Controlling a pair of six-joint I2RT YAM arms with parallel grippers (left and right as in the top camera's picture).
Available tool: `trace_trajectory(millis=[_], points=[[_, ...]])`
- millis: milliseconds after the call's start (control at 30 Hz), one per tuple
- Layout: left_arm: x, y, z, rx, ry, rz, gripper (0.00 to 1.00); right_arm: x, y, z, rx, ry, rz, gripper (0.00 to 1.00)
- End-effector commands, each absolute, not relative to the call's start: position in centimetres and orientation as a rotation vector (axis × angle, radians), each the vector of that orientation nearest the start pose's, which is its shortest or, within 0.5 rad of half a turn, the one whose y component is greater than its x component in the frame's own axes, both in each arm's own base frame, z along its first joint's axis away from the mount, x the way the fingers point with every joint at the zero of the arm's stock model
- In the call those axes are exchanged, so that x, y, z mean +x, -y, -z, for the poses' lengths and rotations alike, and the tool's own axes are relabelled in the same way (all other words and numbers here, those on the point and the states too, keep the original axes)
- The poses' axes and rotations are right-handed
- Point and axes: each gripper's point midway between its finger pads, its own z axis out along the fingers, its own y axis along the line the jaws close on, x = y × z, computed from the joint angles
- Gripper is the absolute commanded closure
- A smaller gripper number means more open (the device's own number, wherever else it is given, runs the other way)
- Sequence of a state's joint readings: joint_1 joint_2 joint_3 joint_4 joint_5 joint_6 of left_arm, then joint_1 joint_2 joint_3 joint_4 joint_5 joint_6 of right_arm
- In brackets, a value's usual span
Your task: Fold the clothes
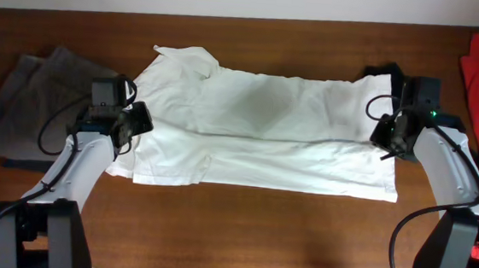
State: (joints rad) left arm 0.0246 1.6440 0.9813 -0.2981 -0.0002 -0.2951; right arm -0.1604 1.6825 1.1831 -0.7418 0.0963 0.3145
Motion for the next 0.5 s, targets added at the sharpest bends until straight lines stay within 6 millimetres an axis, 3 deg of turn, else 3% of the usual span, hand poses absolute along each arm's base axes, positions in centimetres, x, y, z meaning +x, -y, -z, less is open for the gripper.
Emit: trace_trajectory(millis=[0,300,467], points=[[40.5,-0.9,-6.3,-0.416,-2.534,0.117,0.47,36.4,8.1,-7.7,0.669,-2.729,0.133,0.5],[36.4,0.8,-4.3,-0.421,-2.731,0.199,0.41,33.8,7.6,-6.8,0.642,-2.848,0.154,0.44],[33.6,0.8,-3.1,-0.447,-2.842,0.185,0.4,31.1,7.1,-5.7,0.655,-2.952,0.162,0.44]])
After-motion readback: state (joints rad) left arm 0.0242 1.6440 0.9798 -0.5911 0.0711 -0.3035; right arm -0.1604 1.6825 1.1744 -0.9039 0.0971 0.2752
